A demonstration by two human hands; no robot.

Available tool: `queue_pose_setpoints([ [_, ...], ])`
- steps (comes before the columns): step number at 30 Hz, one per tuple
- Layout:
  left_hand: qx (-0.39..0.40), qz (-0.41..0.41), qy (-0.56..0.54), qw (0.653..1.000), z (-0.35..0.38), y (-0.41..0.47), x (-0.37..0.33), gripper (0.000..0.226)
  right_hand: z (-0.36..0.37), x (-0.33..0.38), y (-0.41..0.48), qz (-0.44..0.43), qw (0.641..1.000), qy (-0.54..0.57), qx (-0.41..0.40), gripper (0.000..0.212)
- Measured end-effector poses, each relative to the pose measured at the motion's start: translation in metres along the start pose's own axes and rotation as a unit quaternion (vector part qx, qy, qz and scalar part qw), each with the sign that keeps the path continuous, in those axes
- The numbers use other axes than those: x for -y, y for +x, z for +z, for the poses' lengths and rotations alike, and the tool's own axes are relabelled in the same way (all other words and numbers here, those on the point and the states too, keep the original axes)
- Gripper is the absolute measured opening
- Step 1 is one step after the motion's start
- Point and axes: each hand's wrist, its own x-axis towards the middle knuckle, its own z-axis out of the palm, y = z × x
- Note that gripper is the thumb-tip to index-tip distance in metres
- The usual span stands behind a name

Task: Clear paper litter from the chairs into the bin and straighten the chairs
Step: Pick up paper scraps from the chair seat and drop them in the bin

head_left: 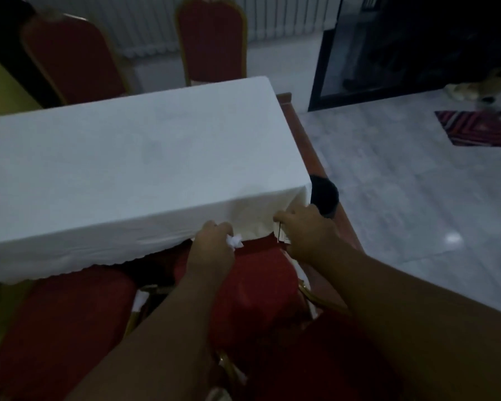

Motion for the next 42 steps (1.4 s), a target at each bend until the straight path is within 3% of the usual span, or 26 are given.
queue_pose_setpoints([
  [5,-0.024,0.029,-0.002,0.999,0.006,0.001,-0.046,0.015,-0.029,-0.045,-0.045,0.038,0.999,-0.003,0.018,0.056],
  [11,-0.030,0.050,0.002,0.998,0.022,-0.002,-0.108,0.010,-0.049,-0.098,-0.070,0.049,0.999,0.006,0.013,0.068],
  [16,-0.027,-0.002,0.033,0.999,0.060,0.022,-0.175,0.003,-0.062,-0.175,-0.043,0.017,1.000,0.026,0.001,0.065],
  [22,-0.036,-0.094,0.033,0.994,0.126,0.052,-0.252,0.005,-0.080,-0.288,-0.010,-0.046,0.998,0.015,0.046,0.065],
  [27,-0.049,-0.099,0.022,0.994,0.161,0.087,-0.303,0.012,-0.090,-0.359,0.021,-0.054,0.997,0.017,0.062,0.065],
  [39,-0.028,-0.159,-0.028,0.986,0.239,0.254,-0.268,0.003,-0.043,-0.401,0.190,-0.072,0.991,0.013,0.113,0.069],
  [42,0.004,-0.179,-0.025,0.984,0.265,0.308,-0.248,0.019,-0.024,-0.404,0.247,-0.062,0.989,0.043,0.125,0.069],
])
